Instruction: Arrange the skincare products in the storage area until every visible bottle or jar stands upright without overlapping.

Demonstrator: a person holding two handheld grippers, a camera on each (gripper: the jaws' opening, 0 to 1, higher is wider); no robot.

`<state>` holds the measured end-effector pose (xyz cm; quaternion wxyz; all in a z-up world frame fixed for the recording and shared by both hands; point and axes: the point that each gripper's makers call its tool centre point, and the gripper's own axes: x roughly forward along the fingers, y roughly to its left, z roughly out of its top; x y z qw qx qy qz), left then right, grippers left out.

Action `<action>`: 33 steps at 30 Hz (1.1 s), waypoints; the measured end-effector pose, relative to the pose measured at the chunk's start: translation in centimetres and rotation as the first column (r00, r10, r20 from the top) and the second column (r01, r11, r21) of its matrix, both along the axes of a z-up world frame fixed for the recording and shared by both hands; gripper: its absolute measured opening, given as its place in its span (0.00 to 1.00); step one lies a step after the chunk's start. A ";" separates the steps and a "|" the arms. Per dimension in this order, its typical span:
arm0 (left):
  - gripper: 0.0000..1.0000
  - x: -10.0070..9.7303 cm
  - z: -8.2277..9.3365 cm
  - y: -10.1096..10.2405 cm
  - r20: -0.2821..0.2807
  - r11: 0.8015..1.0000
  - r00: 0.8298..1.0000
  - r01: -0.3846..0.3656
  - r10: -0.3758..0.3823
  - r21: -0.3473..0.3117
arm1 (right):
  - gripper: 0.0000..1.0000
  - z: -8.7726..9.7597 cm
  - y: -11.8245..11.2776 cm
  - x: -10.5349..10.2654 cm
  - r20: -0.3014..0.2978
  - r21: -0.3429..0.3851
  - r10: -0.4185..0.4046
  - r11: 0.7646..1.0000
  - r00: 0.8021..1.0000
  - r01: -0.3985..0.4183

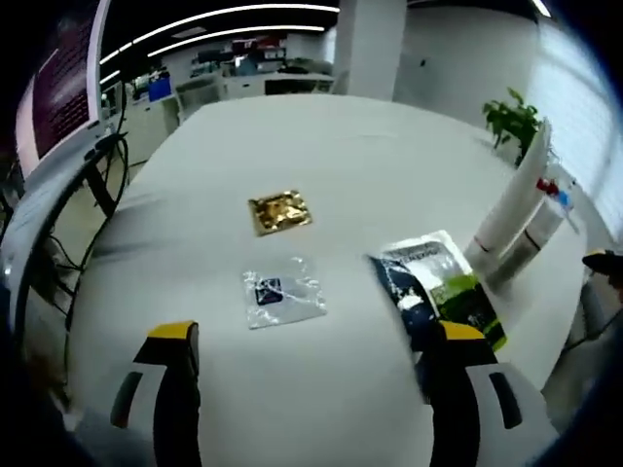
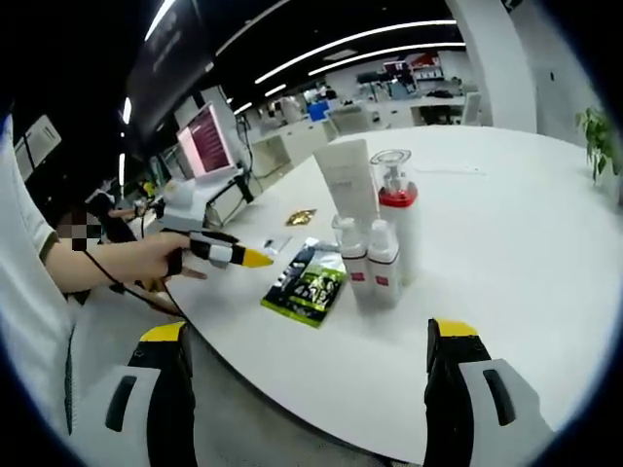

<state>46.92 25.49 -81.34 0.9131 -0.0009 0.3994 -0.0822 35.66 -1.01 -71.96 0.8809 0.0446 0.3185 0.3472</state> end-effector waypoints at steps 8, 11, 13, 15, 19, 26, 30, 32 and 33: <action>0.88 1.0 -2.1 0.3 -0.035 0.999 0.999 -0.008 0.009 0.032 | 0.99 -0.3 -0.1 -0.1 -0.010 -0.009 -0.007 1.000 1.000 0.007; 0.86 1.5 -2.6 0.4 -0.046 0.999 0.999 -0.027 0.029 0.036 | 0.99 -0.4 -0.1 -0.1 -0.013 -0.017 -0.008 1.000 1.000 0.007; 0.84 1.7 -2.8 0.3 -0.057 0.999 0.998 -0.036 0.038 0.035 | 0.99 -0.5 -0.2 -0.1 -0.015 -0.021 -0.009 1.000 1.000 0.009; 0.84 1.9 -2.7 0.4 -0.056 0.998 0.997 -0.044 0.046 0.044 | 0.99 -0.5 -0.2 -0.1 -0.016 -0.022 -0.010 1.000 1.000 0.010; 0.82 2.5 -2.6 0.4 -0.050 0.997 0.997 -0.060 0.062 0.050 | 0.99 -0.6 -0.3 -0.1 -0.020 -0.024 -0.014 1.000 1.000 0.014; 0.72 3.5 -2.6 1.1 -0.033 0.995 0.997 -0.070 0.072 0.069 | 0.99 -0.7 -0.3 -0.1 -0.025 -0.031 -0.015 0.999 1.000 0.014; 0.60 3.8 -2.5 1.3 -0.028 0.995 0.997 -0.064 0.066 0.073 | 0.99 -0.8 -0.3 -0.2 -0.027 -0.034 -0.014 0.999 1.000 0.013; 0.52 4.0 -2.5 1.6 -0.023 0.995 0.998 -0.058 0.060 0.076 | 0.99 -0.8 -0.3 -0.1 -0.026 -0.035 -0.014 0.999 1.000 0.013; 0.49 4.1 -2.5 1.6 -0.020 0.996 0.998 -0.056 0.057 0.074 | 0.99 -0.8 -0.3 -0.2 -0.027 -0.036 -0.014 0.999 1.000 0.013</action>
